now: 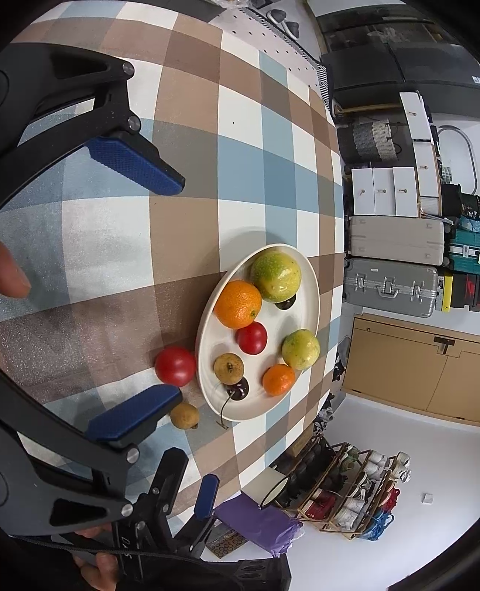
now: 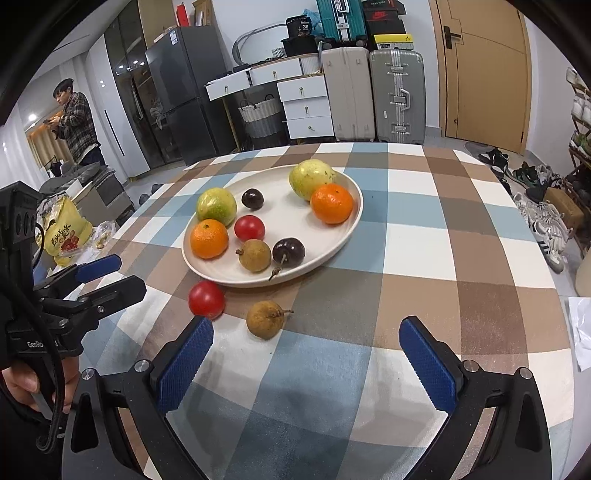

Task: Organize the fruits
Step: 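Pull both open tools back from the plate toward the last fruits, then grasp the small brown round fruit with the right tool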

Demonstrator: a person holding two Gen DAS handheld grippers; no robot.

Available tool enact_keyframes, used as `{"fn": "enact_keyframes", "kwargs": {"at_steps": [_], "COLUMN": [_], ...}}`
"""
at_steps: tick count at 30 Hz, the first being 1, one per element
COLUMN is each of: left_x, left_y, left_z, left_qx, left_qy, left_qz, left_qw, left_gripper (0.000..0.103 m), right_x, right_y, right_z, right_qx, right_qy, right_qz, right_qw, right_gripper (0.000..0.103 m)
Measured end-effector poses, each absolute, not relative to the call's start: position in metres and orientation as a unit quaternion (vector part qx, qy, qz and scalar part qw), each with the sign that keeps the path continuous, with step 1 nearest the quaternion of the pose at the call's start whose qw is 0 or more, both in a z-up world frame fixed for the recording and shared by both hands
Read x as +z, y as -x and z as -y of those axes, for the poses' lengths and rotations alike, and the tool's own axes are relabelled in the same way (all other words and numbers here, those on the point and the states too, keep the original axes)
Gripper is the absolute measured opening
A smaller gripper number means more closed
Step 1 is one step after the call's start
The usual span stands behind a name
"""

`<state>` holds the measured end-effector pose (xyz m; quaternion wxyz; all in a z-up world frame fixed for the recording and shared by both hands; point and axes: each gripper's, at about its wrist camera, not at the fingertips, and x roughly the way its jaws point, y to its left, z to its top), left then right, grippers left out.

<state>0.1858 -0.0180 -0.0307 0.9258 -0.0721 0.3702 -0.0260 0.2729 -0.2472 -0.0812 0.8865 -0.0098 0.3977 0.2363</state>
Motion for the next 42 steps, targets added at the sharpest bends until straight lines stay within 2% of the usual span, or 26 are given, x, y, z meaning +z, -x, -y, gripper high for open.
{"fn": "enact_keyframes", "kwargs": {"at_steps": [15,20,24,31,42], "left_x": [-0.041,-0.043,-0.045,-0.051,-0.056], "left_y": [-0.197,-0.202,-0.203,-0.206,-0.209], "left_z": [0.032,0.035,0.037,0.045,0.046], "left_qx": [-0.031,-0.036,-0.045,-0.06,-0.068], "left_qy": [0.055,0.047,0.044,0.025,0.032], "left_qz": [-0.383,-0.387,-0.391,-0.405,-0.417], "left_qw": [0.921,0.92,0.918,0.912,0.906], "left_gripper": [0.102,0.102,0.101,0.093,0.093], "right_x": [-0.097,-0.102,-0.102,-0.101,-0.101], "right_y": [-0.285,-0.287,-0.287,-0.287,-0.279], "right_z": [0.231,0.221,0.217,0.21,0.199], "right_qx": [0.241,0.249,0.252,0.257,0.292], "right_qy": [0.034,0.048,0.057,0.074,0.087], "right_qz": [-0.426,-0.436,-0.433,-0.429,-0.42], "right_qw": [0.871,0.863,0.863,0.863,0.855], "right_gripper": [0.1,0.085,0.078,0.064,0.045]}}
